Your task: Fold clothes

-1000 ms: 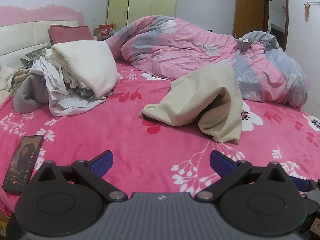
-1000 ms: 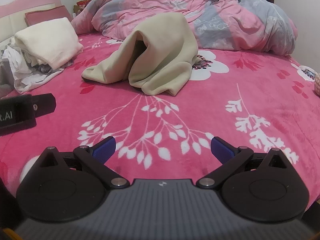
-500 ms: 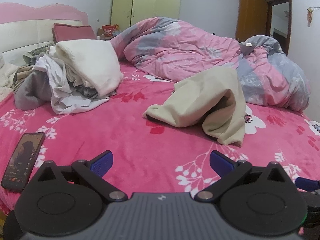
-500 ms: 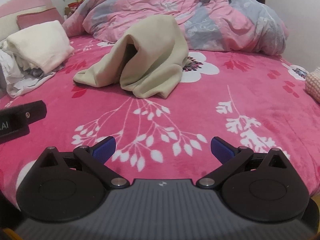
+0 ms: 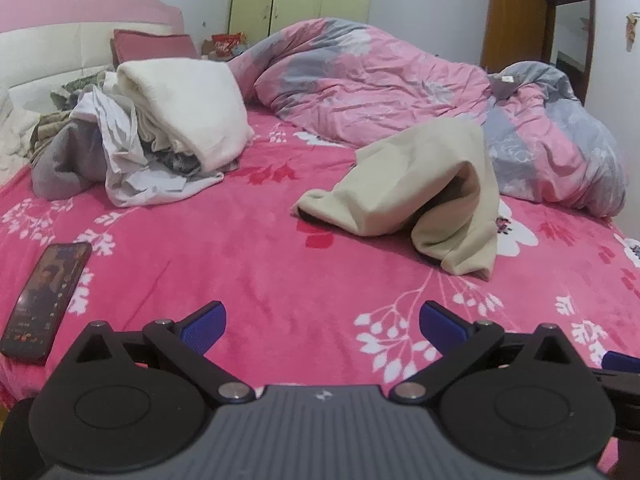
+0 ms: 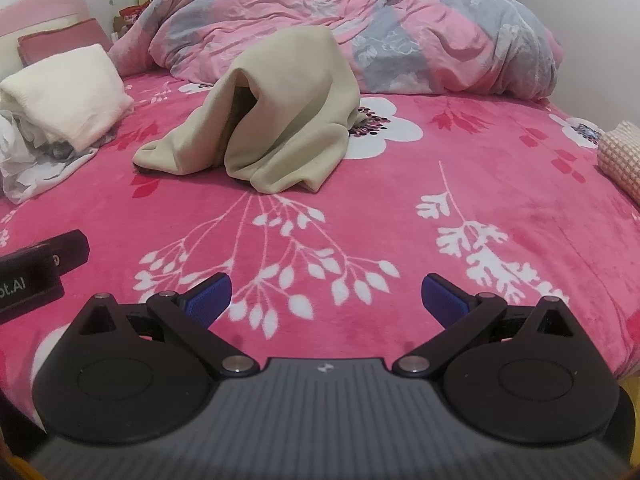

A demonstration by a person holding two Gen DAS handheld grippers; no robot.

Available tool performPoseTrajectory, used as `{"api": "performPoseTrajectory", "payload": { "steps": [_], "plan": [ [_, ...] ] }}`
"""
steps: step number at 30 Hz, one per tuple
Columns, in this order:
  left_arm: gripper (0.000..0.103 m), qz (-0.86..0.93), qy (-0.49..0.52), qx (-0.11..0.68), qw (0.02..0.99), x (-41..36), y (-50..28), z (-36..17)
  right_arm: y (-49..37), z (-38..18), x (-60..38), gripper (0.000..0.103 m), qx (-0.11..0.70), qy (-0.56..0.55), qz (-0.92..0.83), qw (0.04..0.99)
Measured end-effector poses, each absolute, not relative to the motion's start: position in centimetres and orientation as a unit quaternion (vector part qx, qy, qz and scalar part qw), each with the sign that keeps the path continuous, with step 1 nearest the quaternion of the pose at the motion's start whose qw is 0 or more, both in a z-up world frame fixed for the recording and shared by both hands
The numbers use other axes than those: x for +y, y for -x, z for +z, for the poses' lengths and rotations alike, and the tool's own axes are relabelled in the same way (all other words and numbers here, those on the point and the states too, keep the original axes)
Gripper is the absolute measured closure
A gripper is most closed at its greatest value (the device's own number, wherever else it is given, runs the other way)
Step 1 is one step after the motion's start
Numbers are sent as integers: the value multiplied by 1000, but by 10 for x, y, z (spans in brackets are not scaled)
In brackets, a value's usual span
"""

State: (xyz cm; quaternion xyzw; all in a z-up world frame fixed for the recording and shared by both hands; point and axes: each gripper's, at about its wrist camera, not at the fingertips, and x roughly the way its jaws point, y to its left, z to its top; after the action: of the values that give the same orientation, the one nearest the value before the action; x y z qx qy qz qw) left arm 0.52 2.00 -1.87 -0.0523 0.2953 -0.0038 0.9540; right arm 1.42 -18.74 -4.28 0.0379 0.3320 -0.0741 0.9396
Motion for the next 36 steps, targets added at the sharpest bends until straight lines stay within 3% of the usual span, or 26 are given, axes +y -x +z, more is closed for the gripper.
{"api": "performPoseTrajectory", "payload": {
  "steps": [36],
  "plan": [
    [0, 0, 52, 311, 949, 16, -4, -25, -13, -44, -178, 1, 332, -31, -77, 940]
  ]
}}
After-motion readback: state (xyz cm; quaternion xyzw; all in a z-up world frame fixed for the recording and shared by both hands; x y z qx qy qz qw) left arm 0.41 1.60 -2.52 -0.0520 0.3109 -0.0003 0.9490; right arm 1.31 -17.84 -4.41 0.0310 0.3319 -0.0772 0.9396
